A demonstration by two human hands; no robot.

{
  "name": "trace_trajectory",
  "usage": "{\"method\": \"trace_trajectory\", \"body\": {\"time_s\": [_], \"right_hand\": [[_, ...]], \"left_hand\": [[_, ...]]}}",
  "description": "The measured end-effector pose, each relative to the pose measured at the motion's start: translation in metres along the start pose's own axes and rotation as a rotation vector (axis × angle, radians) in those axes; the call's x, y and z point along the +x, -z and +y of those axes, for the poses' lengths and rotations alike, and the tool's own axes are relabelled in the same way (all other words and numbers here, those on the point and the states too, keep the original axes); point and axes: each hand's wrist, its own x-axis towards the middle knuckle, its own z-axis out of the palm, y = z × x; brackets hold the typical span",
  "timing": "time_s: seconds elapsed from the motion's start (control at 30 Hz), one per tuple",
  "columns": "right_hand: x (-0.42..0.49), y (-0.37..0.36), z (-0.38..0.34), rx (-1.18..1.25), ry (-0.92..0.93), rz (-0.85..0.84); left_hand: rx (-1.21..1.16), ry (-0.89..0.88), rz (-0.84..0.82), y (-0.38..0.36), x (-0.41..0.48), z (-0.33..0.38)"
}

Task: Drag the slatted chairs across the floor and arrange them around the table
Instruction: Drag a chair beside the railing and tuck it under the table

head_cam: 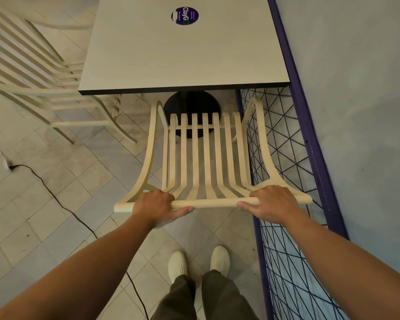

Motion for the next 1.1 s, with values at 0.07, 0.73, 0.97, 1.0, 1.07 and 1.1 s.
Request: {"method": "trace_trajectory", "body": {"time_s": [0.07,0.73,0.97,1.0,1.07,1.1], "right_hand": [[-0.006,-0.003,0.0,-0.001,-0.002,0.011],[-0.045,-0.021,-0.009,0.038,-0.008,0.012],[-0.043,-0.024,-0.007,0.042,-0.014,0.026],[-0.043,-0.024,-0.007,0.047,-0.019,0.031],[-0.042,-0.024,-0.007,0.052,-0.031,0.037],[-0.042,-0.023,-0.007,0.056,-0.035,0.04]], "left_hand": [[0.011,-0.007,0.01,-0.004,-0.006,0.002],[-0.075,0.02,0.025,-0.023,-0.039,0.011],[-0.067,0.037,0.03,-0.023,-0.039,0.012],[-0.072,0.04,0.036,-0.023,-0.039,0.012],[-0.08,0.047,0.038,-0.022,-0.038,0.013],[-0.078,0.048,0.034,-0.022,-0.038,0.013]]}}
